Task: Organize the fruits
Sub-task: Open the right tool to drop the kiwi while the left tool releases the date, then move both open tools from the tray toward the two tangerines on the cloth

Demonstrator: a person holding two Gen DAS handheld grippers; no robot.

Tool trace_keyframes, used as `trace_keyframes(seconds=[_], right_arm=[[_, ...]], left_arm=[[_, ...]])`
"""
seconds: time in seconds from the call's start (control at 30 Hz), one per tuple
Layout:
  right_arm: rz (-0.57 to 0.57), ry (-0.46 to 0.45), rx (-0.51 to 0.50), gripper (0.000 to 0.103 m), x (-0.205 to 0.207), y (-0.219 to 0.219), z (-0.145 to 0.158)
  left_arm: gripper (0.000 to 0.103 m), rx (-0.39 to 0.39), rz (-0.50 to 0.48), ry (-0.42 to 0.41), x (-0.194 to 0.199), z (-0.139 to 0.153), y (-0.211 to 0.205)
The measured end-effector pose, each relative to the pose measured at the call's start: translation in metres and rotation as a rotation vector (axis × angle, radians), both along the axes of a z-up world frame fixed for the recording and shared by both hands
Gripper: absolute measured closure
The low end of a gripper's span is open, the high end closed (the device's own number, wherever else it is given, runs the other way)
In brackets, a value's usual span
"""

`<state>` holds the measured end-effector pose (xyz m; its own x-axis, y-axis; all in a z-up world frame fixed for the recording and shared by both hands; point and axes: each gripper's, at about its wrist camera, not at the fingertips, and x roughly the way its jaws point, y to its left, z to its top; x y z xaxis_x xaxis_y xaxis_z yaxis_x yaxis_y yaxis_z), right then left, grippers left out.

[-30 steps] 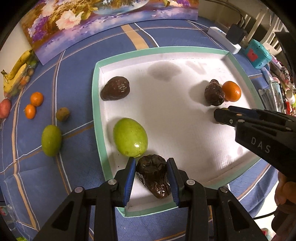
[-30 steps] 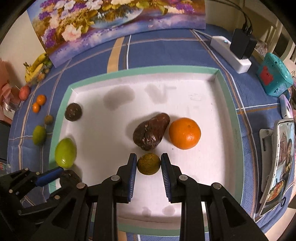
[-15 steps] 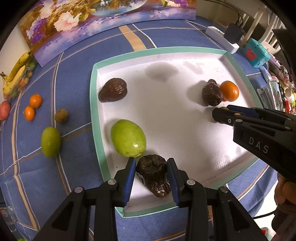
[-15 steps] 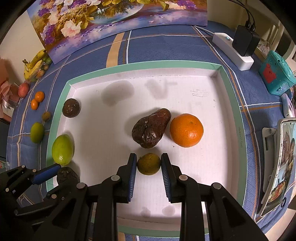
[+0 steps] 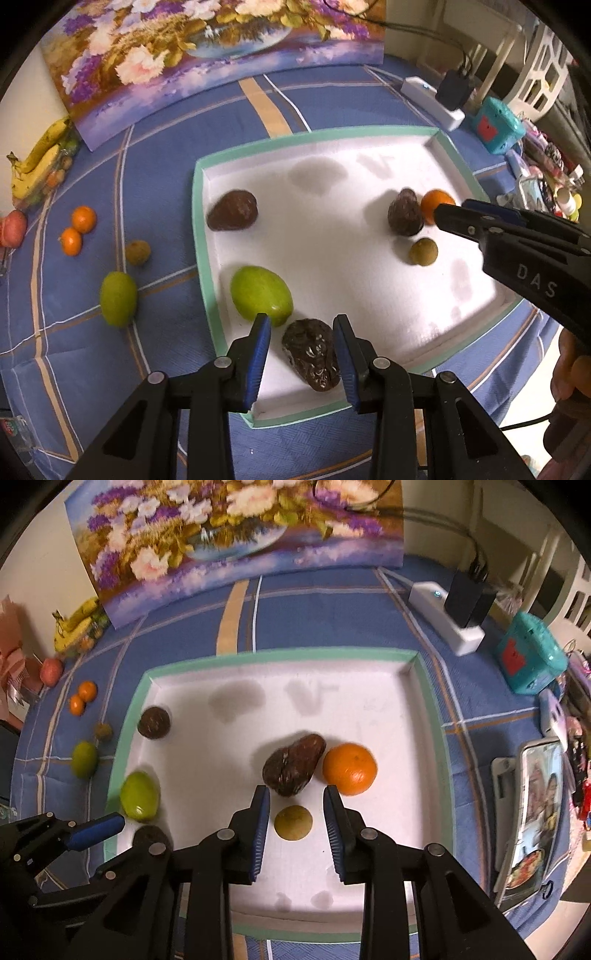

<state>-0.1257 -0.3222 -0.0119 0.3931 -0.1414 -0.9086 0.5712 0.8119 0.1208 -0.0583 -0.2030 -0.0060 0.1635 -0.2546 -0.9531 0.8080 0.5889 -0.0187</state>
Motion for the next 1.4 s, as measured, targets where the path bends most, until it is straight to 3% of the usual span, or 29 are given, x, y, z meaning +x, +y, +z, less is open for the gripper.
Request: trace_keyframes(seconds=[0.3, 0.67, 0.87, 0.93, 1.0, 1.1, 1.13, 1.17, 1.23, 1.4], right_arm=[[-0.021, -0.049, -0.019, 0.072, -0.011, -0.006, 0.017], [-0.01, -0.06, -0.024, 0.072, -0.008, -0.002, 0.021], [0.01, -0.064, -0.03, 0.072, -0.004, 0.002, 0.022], [0.016, -0.064, -0.031, 0.072, -0.003, 0.002, 0.023], [0.018, -0.063, -0.032, 0.072, -0.002, 0.002, 0.022], [0.018, -0.057, -0.038, 0.072, -0.002, 0.003, 0.021], [0.017, -0.053, -0.041, 0.07, -0.001, 0.003, 0.021], [0.017, -0.047, -0.047, 0.061, -0.001, 0.004, 0.02], [0.014, -0.037, -0.054, 0.052, 0.0, 0.004, 0.019], [0.008, -0.025, -0.058, 0.048, 0.001, 0.003, 0.016]], left_arm=[[0.065, -0.052, 0.122, -0.031, 0.034, 0.017, 0.024], [0.065, -0.132, 0.393, -0.037, 0.088, 0.03, 0.075], [0.064, -0.143, 0.457, -0.032, 0.101, 0.029, 0.091], [0.06, -0.14, 0.463, -0.031, 0.101, 0.029, 0.092], [0.042, -0.132, 0.465, -0.038, 0.101, 0.028, 0.091], [0.028, -0.106, 0.458, -0.065, 0.1, 0.026, 0.087], [0.024, -0.095, 0.458, -0.077, 0.1, 0.026, 0.087], [0.019, -0.083, 0.46, -0.089, 0.1, 0.025, 0.086], [0.017, -0.068, 0.462, -0.104, 0.101, 0.023, 0.086], [0.005, -0.051, 0.471, -0.132, 0.102, 0.022, 0.087]])
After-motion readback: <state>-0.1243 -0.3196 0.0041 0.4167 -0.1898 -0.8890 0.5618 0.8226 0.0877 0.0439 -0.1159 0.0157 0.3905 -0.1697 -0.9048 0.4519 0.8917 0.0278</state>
